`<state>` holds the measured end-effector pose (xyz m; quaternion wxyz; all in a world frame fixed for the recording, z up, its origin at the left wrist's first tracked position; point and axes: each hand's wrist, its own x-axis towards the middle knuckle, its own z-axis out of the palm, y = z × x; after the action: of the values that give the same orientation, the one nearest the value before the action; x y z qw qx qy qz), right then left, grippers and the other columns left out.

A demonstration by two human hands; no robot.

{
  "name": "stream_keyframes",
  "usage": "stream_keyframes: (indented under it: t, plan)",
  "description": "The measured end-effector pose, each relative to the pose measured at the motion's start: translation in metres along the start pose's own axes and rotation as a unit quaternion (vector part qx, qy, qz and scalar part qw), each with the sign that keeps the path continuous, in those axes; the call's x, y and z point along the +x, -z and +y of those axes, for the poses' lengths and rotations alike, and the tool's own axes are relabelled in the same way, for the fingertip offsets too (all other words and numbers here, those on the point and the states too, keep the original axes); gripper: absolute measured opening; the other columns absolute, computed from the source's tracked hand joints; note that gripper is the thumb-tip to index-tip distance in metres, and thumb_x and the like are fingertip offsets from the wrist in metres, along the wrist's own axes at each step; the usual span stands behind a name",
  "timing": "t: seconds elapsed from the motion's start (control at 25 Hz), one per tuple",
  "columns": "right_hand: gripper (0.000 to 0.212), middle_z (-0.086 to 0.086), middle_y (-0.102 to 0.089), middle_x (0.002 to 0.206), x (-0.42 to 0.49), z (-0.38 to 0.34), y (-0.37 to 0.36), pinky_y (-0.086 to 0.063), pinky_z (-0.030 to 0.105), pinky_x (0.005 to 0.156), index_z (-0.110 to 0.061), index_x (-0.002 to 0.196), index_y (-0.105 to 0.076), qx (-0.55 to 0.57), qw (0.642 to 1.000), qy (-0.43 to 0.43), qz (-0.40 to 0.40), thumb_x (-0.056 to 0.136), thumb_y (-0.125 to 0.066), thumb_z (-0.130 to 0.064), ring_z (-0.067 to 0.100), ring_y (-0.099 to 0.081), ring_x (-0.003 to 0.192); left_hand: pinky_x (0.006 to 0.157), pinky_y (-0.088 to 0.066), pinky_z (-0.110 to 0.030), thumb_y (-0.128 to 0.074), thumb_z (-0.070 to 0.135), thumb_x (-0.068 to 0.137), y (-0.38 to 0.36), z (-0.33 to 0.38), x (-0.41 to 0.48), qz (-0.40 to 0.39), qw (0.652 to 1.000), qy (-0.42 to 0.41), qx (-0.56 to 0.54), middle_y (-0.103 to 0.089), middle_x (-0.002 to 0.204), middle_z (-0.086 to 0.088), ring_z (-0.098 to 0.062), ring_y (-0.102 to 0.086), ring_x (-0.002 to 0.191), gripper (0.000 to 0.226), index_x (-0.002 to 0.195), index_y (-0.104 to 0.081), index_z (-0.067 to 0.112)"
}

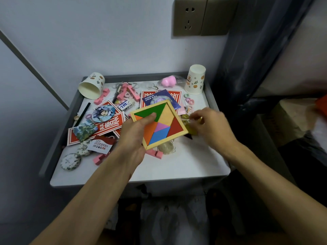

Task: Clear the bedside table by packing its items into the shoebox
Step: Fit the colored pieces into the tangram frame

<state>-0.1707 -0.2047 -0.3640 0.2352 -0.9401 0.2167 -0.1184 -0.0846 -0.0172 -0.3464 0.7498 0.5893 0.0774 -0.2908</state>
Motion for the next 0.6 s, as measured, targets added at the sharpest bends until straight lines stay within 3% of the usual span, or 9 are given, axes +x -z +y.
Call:
stream_keyframes:
  t: [0.08,0.4,0.48,0.6]
  plan:
    - [0.032,0.002,-0.061,0.113,-0.002,0.004,-0.010,-0.051,0.039,0.083,-0.021,0.115,-0.067,-0.060,0.996,0.017,-0.063,0.085,-0.070,-0.032,0.021,-0.056,0.103,0.058,-0.060,-0.036,-0.074,0.008,0.084,0.004,0.002,0.001,-0.003,1.000,-0.006,0.003,-0.077,0.094,-0.009,-0.026,-0.076,0.081,0.021,0.105,-0.069,0.012]
    - [0.036,0.005,-0.063,0.108,-0.005,0.001,-0.017,-0.054,0.039,0.074,-0.018,0.110,-0.057,-0.128,0.990,-0.009,-0.050,0.082,-0.073,-0.033,0.024,-0.059,0.093,0.061,-0.062,-0.039,-0.076,0.005,0.081,0.008,0.004,0.004,0.015,0.999,-0.020,0.021,-0.078,0.086,-0.005,-0.023,-0.076,0.076,0.023,0.100,-0.069,0.015]
    - [0.026,0.005,-0.065,0.105,-0.006,-0.001,-0.012,-0.056,0.037,0.074,-0.017,0.106,-0.059,-0.078,0.996,-0.014,-0.033,0.085,-0.071,-0.028,0.022,-0.061,0.091,0.066,-0.063,-0.042,-0.076,0.004,0.081,0.008,0.003,0.004,0.011,0.999,-0.025,0.025,-0.078,0.088,-0.004,-0.023,-0.076,0.077,0.024,0.100,-0.069,0.016]
    - [0.008,-0.003,-0.068,0.089,0.000,-0.007,0.006,-0.049,0.010,0.061,-0.017,0.092,-0.066,0.095,0.993,-0.038,0.058,0.086,-0.070,-0.018,0.004,-0.063,0.078,0.070,-0.062,-0.043,-0.076,0.001,0.080,0.006,0.001,0.004,0.001,0.999,-0.030,0.035,-0.077,0.094,-0.007,-0.026,-0.075,0.082,0.028,0.105,-0.069,0.013]
